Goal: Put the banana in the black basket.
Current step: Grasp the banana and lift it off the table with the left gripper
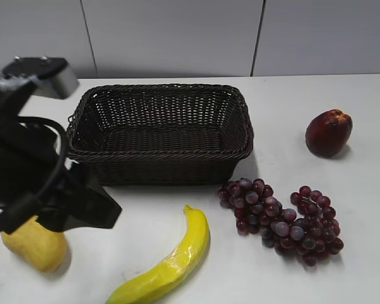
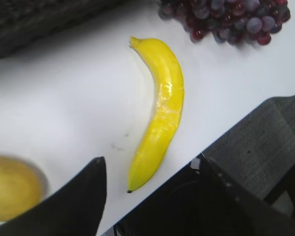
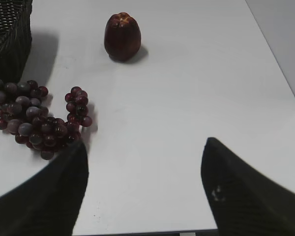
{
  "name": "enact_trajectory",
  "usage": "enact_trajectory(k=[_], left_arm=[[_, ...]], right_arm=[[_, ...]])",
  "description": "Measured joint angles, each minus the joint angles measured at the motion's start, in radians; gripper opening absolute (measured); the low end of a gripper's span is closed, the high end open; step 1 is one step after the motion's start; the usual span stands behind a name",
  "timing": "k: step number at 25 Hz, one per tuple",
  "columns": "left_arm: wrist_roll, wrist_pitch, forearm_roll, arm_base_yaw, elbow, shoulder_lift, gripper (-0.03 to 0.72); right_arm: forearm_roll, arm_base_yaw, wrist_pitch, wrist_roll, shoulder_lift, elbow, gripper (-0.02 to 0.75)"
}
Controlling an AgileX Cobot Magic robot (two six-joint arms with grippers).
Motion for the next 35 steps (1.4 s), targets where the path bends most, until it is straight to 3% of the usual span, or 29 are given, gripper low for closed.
enact_trajectory(k=[7, 15, 22, 35], left_arm=[[-0.07, -0.016, 0.02, -0.173, -0.096, 0.178, 0.581], [-0.27, 0.076, 0.22, -0.339, -0.274, 0.383, 0.581], [-0.376, 0.18, 0.316, -0.37, -0.384, 0.544, 0.581], [-0.407, 0.067, 0.41, -0.372, -0.395, 0.691, 0.639]], right_arm=[[0.0, 0.0, 0.0, 0.0, 0.0, 0.0, 0.572], [0.0, 0.0, 0.0, 0.0, 0.0, 0.0, 0.572], [0.0, 0.0, 0.0, 0.0, 0.0, 0.0, 0.572], [0.0, 0.0, 0.0, 0.0, 0.0, 0.0, 0.572]])
